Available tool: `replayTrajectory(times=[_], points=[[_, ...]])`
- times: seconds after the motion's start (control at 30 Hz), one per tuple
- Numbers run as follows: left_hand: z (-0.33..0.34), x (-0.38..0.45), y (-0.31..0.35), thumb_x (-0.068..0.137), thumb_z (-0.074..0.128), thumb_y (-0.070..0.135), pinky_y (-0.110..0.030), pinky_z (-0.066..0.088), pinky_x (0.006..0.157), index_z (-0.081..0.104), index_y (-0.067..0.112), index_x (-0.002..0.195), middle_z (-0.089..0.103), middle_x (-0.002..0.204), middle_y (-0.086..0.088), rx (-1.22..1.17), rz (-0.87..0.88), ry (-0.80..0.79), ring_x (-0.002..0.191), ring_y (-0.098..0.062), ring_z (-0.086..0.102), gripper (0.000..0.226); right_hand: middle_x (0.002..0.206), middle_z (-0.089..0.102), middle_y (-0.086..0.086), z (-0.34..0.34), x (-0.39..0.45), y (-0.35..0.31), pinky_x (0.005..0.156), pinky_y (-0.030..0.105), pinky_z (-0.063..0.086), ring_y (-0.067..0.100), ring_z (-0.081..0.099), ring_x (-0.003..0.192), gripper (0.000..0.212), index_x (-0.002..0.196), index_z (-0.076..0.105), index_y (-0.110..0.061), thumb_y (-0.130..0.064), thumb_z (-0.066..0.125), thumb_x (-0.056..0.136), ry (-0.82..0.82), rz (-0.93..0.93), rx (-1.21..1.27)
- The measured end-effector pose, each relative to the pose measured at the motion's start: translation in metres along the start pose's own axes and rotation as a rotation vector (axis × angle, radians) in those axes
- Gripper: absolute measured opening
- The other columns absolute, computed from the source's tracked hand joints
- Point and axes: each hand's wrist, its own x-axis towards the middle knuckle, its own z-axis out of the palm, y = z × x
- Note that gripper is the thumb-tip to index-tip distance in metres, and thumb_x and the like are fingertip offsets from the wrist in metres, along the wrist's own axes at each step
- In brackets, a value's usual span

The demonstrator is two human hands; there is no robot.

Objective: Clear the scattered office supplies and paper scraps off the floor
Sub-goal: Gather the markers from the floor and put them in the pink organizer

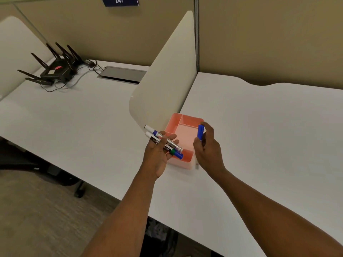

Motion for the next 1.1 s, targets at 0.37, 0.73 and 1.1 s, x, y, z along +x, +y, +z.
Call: replayTrajectory(times=[0.37, 0.73, 1.1], points=[[0.016, -0.019, 0.005, 0.098, 0.05, 0.025, -0.036, 0.055, 0.088, 0.044, 0.007, 0.137, 0.068, 0.12, -0.011, -0.005, -0.052, -0.034, 0.111, -0.023, 0.065, 0.043, 0.072, 0.062, -0.002, -0.01, -0.015, -0.032, 0.058, 0.028, 0.045, 0.011, 0.05, 0.057, 0.027, 0.088, 0.063, -0.02, -0.047, 0.06, 0.091, -0.36, 0.241, 0.158], [-0.005, -0.015, 0.009, 0.098, 0.051, 0.038, -0.025, 0.048, 0.048, 0.055, 0.021, 0.119, 0.07, 0.09, -0.006, 0.187, -0.11, 0.277, 0.059, -0.015, 0.057, 0.028, 0.069, 0.058, -0.004, -0.039, 0.009, -0.027, 0.068, 0.038, 0.047, 0.015, 0.051, 0.065, 0.007, 0.088, 0.064, -0.027, -0.032, 0.063, 0.092, -0.02, 0.235, 0.298], [0.013, -0.007, 0.01, 0.083, 0.069, 0.041, -0.024, 0.047, 0.046, 0.063, 0.016, 0.106, 0.07, 0.091, -0.01, -0.06, -0.165, 0.236, 0.051, -0.011, 0.051, 0.035, 0.086, 0.073, -0.001, -0.037, -0.007, -0.015, 0.046, 0.023, 0.043, 0.01, 0.053, 0.051, 0.006, 0.099, 0.061, -0.026, -0.024, 0.056, 0.097, -0.223, 0.32, 0.404]])
